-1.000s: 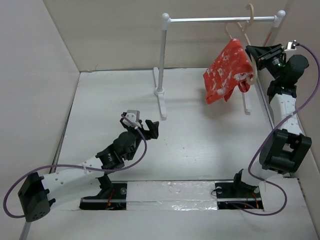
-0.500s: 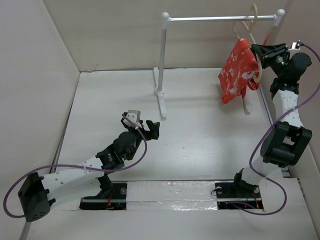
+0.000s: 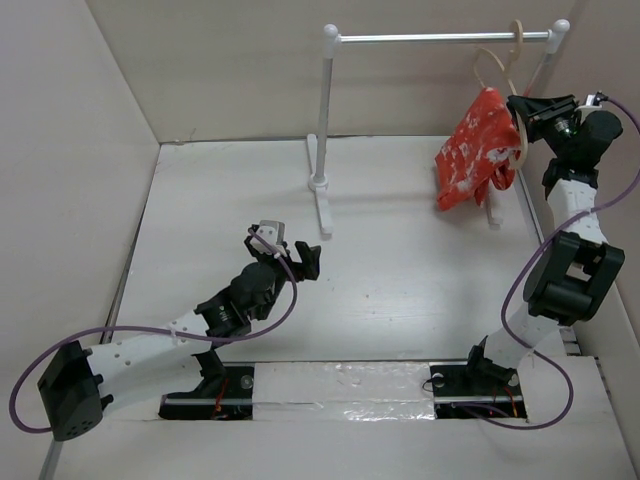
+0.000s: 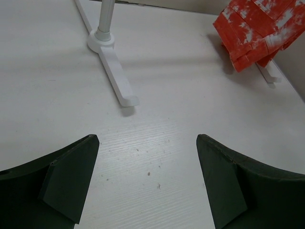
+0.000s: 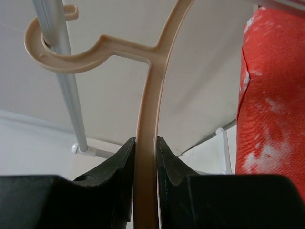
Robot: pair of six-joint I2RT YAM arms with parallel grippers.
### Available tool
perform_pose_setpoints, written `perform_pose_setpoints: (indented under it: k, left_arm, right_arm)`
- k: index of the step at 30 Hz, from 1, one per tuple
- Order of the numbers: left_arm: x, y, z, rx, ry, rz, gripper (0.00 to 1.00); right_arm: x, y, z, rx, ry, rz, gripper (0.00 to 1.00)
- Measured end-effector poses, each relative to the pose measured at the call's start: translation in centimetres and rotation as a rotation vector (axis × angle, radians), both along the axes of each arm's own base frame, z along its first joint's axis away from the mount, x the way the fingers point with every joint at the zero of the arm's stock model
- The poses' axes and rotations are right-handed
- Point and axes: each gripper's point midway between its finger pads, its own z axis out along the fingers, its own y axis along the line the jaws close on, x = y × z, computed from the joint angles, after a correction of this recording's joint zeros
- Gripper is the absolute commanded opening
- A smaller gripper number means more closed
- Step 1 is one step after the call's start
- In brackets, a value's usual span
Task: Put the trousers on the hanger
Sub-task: Place the hanger at the clothesline, then reset both arms
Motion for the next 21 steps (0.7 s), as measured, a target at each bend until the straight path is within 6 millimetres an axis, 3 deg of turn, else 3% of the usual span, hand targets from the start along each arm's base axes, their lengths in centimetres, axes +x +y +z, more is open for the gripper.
perform_pose_setpoints:
  k: [1,2,4,5,6,7,10,11,13,17,21]
  left_arm:
    - [0.0,0.0,-0.1,0.003,0.002,0.0,0.81]
    - [0.0,0.0,-0.2,0.007,0.005,0.0,0.81]
    - [0.0,0.0,-0.4,0.013,0.01,0.001,0.82]
    - [0.0,0.0,-0.5,0.016,0.012,0.001,0.82]
    - [0.0,0.0,-0.6,0.018,0.014,0.002,0.82]
    - [0.0,0.0,-0.7,0.019,0.016,0.003,0.82]
    - [0.0,0.1,-0.6,0.016,0.018,0.006,0.83]
    - [0.0,0.1,-0.6,0.014,0.018,0.007,0.84]
    - [0.0,0.2,-0.4,0.005,0.015,0.011,0.85]
    - [0.0,0.7,0.6,-0.025,-0.003,0.03,0.85]
    - [-0.1,1.3,1.9,-0.063,-0.029,0.044,0.85]
  right_arm:
    - [0.0,-0.2,0.0,-0.001,-0.002,-0.005,0.0]
    - [-0.1,-0.5,-0.1,-0.001,-0.001,-0.01,0.18]
    - [-0.1,-0.7,-0.4,-0.004,-0.003,-0.013,0.42]
    - [-0.1,-0.8,-0.5,-0.009,-0.005,-0.018,0.65]
    - [-0.1,-0.9,-0.6,-0.02,-0.007,-0.022,0.81]
    - [-0.1,-1.0,-0.6,-0.04,-0.009,-0.028,0.87]
    - [-0.2,-1.2,-1.0,-0.109,0.014,-0.054,0.85]
    - [-0.3,-1.4,-1.0,-0.132,0.026,-0.071,1.0]
    - [-0.8,-1.7,-0.8,-0.17,0.046,-0.108,1.0]
    - [-4.9,-1.8,2.3,-0.249,0.013,-0.23,1.0]
    - [-11.4,1.3,6.3,-0.3,-0.127,-0.287,1.0]
